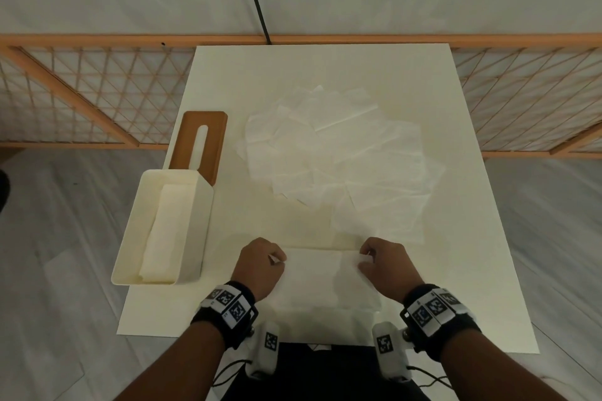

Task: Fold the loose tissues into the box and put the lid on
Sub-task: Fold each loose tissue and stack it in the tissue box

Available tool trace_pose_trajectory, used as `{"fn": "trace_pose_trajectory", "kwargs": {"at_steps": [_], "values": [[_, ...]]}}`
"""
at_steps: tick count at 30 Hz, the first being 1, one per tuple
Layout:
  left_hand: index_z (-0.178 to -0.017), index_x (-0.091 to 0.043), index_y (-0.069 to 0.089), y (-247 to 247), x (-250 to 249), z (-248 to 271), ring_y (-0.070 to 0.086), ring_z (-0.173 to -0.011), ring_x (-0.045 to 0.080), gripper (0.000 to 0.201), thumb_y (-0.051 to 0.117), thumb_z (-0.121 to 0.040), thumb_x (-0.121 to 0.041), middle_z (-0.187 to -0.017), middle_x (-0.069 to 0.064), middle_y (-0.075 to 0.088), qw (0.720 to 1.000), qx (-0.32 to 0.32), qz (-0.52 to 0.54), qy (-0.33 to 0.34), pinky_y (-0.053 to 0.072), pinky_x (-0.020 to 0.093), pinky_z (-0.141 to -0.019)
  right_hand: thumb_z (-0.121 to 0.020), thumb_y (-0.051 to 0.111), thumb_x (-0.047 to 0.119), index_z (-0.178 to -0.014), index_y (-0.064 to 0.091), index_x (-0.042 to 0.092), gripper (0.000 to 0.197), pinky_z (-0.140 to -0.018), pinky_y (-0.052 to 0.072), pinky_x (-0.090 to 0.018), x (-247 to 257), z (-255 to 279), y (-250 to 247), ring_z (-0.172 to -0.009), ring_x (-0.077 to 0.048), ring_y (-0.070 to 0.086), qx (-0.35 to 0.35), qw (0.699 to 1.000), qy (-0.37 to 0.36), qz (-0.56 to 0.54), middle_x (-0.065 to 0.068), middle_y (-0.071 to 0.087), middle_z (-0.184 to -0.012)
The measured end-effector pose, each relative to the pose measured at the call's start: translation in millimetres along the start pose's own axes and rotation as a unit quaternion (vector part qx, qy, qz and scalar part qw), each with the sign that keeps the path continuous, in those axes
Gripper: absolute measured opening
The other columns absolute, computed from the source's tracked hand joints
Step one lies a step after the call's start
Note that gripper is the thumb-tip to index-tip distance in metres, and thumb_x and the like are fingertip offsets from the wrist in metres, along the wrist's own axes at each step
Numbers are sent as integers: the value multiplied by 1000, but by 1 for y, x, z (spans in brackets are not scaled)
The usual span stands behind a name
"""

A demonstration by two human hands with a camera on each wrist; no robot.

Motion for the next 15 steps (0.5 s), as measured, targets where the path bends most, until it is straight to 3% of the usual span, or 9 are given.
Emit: {"fn": "trace_pose_trajectory", "kwargs": {"at_steps": [4,8,10,13,15], "values": [[-85,-22,62,-26,-15,-30,55,-84,13,12,74,-83,-20,-93,-5,60,997,-53,19,-43,36,18,-74,-78,77,25,-95,61,24,23,-63,33,-10,7,-2,-13,-75,-1,48,-35,999,-25,-11,9,52,-87],[-99,-13,64,-45,-29,-84,60,-96,23,24,74,-83,-28,-100,2,65,976,-102,93,-170,46,27,-85,-80,77,26,-94,63,24,20,-64,34,-6,16,-8,-31,-75,4,48,-58,997,-44,-25,9,54,-88],[-109,-6,65,-48,-34,-106,64,-102,28,38,74,-83,-32,-107,8,69,963,-92,123,-220,50,31,-88,-80,77,25,-92,64,23,17,-63,37,-7,21,-9,-38,-72,2,50,-61,996,-50,-46,9,58,-84],[-106,1,68,-44,-38,-130,65,-96,31,43,69,-86,-37,-108,14,71,955,-69,132,-257,48,30,-77,-81,78,23,-90,66,23,15,-63,39,-8,22,-10,-48,-68,-1,52,-58,994,-46,-81,9,60,-79],[-105,-1,70,-40,-32,-141,65,-98,32,43,64,-88,-41,-110,13,71,952,-56,131,-270,52,34,-86,-82,77,23,-89,65,24,14,-62,39,-8,19,-10,-53,-67,-1,52,-54,993,-42,-94,9,61,-78]]}}
Point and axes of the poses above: each hand's wrist, its own z-axis away from the middle knuckle, its own y-axis out of the palm, x = y × z, the point moved 4 cm from there along -z, towards the middle knuckle
